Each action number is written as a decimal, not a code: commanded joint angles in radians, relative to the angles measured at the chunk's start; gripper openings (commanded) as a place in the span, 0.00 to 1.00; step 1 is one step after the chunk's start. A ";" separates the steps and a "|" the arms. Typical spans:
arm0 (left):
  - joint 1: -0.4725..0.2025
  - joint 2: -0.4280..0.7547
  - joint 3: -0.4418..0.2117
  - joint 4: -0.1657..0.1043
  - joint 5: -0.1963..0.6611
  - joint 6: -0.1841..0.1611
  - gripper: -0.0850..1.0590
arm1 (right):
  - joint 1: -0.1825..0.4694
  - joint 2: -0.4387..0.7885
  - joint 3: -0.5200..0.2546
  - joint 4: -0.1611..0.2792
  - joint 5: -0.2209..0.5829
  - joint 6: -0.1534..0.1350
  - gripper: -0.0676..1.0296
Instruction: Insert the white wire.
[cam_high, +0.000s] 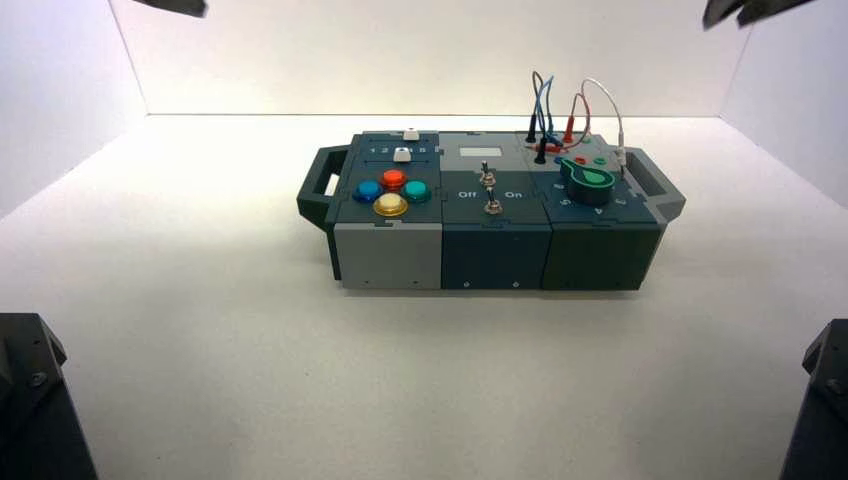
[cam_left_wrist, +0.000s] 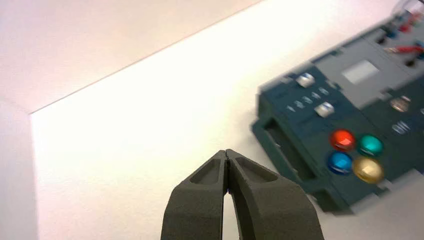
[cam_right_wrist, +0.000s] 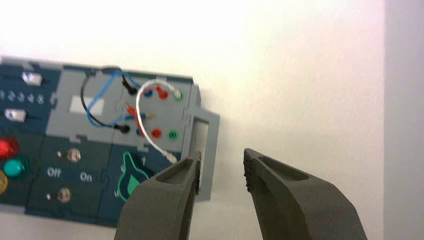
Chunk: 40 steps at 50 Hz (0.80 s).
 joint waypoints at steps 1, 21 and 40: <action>-0.057 0.012 -0.044 -0.002 0.043 0.038 0.05 | 0.011 0.037 -0.052 0.006 0.052 -0.029 0.49; -0.150 0.043 -0.063 -0.018 0.100 0.054 0.05 | 0.087 0.115 -0.063 -0.005 0.107 -0.109 0.49; -0.222 0.023 -0.078 -0.051 0.123 0.054 0.05 | 0.118 0.272 -0.120 -0.008 0.126 -0.147 0.49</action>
